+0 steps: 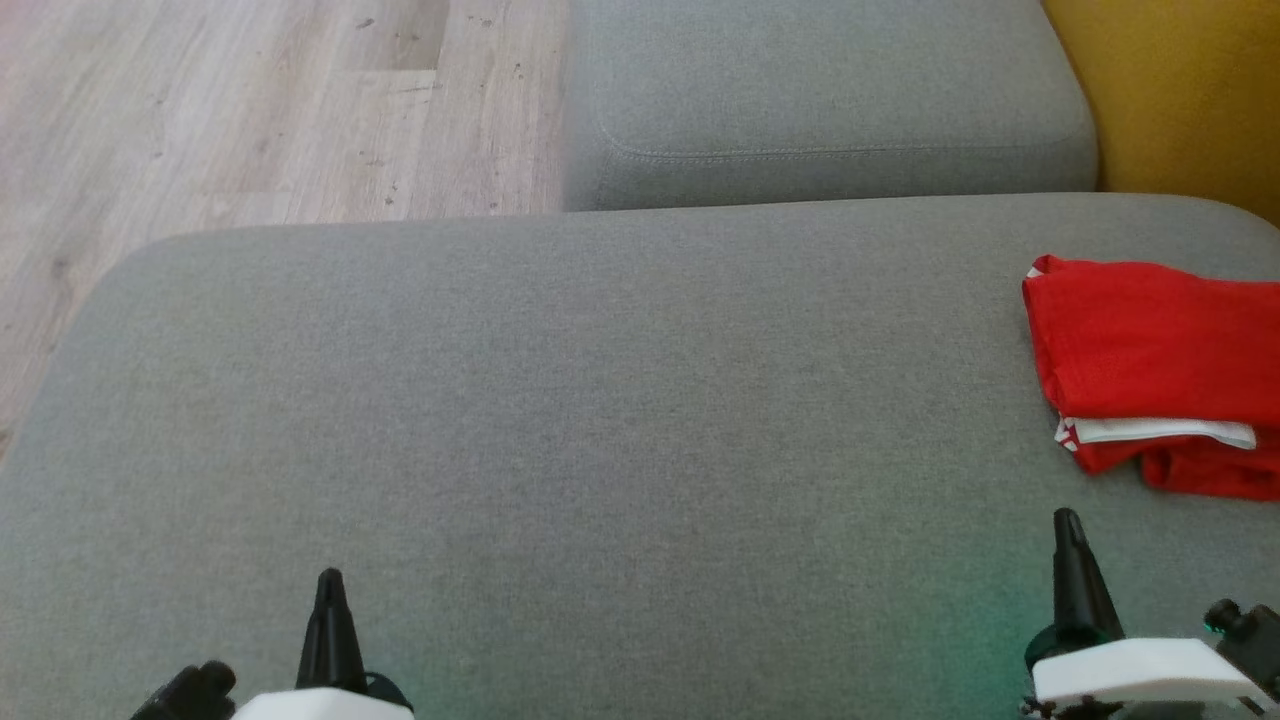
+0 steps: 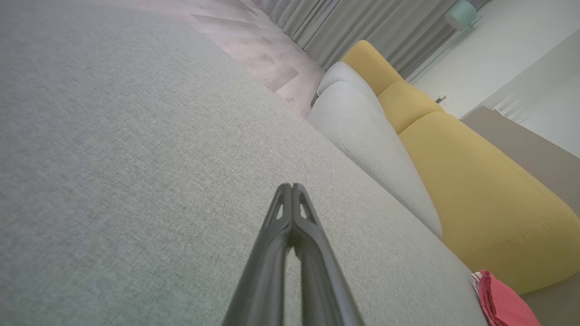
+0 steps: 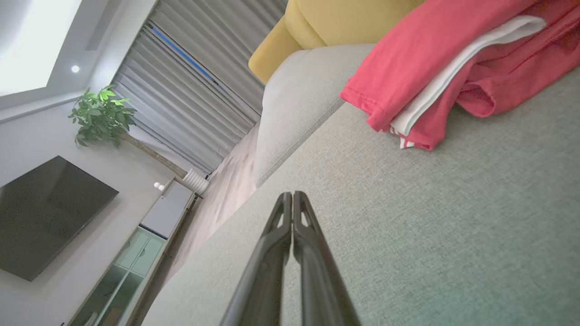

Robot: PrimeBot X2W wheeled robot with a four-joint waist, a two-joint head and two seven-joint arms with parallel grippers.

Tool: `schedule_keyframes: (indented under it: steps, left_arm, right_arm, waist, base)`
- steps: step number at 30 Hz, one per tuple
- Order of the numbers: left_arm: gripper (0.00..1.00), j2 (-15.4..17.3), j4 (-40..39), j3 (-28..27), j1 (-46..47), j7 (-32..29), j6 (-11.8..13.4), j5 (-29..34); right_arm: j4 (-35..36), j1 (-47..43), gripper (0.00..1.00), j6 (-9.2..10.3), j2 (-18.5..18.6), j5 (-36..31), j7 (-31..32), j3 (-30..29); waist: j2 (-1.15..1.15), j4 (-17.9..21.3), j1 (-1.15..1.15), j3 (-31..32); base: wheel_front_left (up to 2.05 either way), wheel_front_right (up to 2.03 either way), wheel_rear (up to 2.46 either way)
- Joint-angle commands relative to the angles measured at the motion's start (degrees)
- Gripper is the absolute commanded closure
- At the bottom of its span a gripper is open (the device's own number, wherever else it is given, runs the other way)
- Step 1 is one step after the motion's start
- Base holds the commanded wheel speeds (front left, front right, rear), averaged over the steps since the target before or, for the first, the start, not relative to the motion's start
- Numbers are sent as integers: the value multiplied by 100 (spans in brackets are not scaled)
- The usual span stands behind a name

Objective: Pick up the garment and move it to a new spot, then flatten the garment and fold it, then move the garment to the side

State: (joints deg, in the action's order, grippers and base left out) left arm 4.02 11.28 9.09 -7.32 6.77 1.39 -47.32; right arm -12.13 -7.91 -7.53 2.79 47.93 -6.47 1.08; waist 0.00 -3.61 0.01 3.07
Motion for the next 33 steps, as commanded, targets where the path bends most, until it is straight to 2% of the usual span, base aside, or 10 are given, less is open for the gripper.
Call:
schedule_keyframes:
  steps: [1, 33]
  left_arm:
    - [100, 64, -136, -173, 303, -29, -53, -139]
    - [100, 76, 59, -716, 806, -555, -463, -2390]
  right_arm:
    - [147, 311, 100, 2, 135, 146, 28, 4]
    - [-11, 840, 100, 3, 157, 2345, 558, -255]
  waist:
    - [0, 5, 0, -5]
    - [0, 180, 0, -162]
  base:
    - [0, 0, 0]
    - [0, 0, 0]
